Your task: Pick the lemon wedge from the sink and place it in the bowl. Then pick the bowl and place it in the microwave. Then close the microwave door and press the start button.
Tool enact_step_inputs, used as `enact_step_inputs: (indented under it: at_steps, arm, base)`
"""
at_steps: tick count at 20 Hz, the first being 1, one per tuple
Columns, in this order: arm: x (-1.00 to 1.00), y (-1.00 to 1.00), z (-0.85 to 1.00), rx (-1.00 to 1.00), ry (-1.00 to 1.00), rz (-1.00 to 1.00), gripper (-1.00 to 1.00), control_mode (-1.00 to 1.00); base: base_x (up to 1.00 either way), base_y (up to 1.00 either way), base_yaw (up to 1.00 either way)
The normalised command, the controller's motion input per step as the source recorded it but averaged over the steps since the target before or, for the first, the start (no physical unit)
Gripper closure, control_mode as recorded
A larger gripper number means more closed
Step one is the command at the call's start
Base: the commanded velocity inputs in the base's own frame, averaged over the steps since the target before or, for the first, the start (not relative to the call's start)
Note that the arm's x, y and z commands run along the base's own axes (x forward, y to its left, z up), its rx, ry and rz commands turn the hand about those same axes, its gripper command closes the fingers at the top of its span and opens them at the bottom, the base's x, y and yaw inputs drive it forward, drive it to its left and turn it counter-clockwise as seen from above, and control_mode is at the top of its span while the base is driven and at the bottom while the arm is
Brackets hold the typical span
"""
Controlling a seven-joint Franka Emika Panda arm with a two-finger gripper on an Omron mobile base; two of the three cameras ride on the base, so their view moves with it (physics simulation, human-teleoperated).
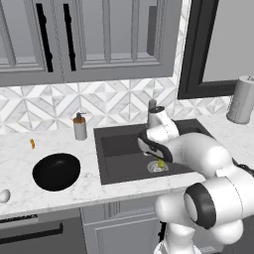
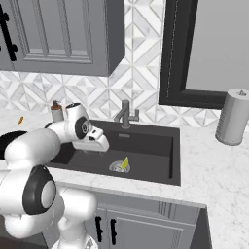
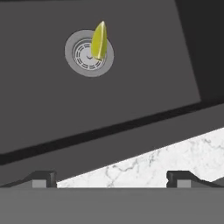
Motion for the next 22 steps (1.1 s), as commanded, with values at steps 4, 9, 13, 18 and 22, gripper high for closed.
enact_step_inputs:
  at_steps: [4, 9, 13, 18, 22]
  arm:
    - [0.29, -0.09, -0.41, -0.04, 0.13, 0.0, -1.0, -1.0]
    - [0.24, -0.32, -0.31, 0.0, 0.09, 0.0, -1.0, -1.0]
    - [0.33, -0.41, -0.19, 0.0, 0.05, 0.0, -1.0, -1.0]
    - [0.4, -0.08, -0.31, -0.02, 0.04, 0.0, -1.0, -1.0]
    - [0.23, 0.09, -0.4, -0.09, 0.05, 0.0, -1.0, -1.0]
  base:
    - [0.0, 0.0, 0.0]
    - [0.0, 0.0, 0.0]
    - [0.0, 0.0, 0.0]
    - [0.0, 0.0, 0.0]
    - [0.0, 0.0, 0.0]
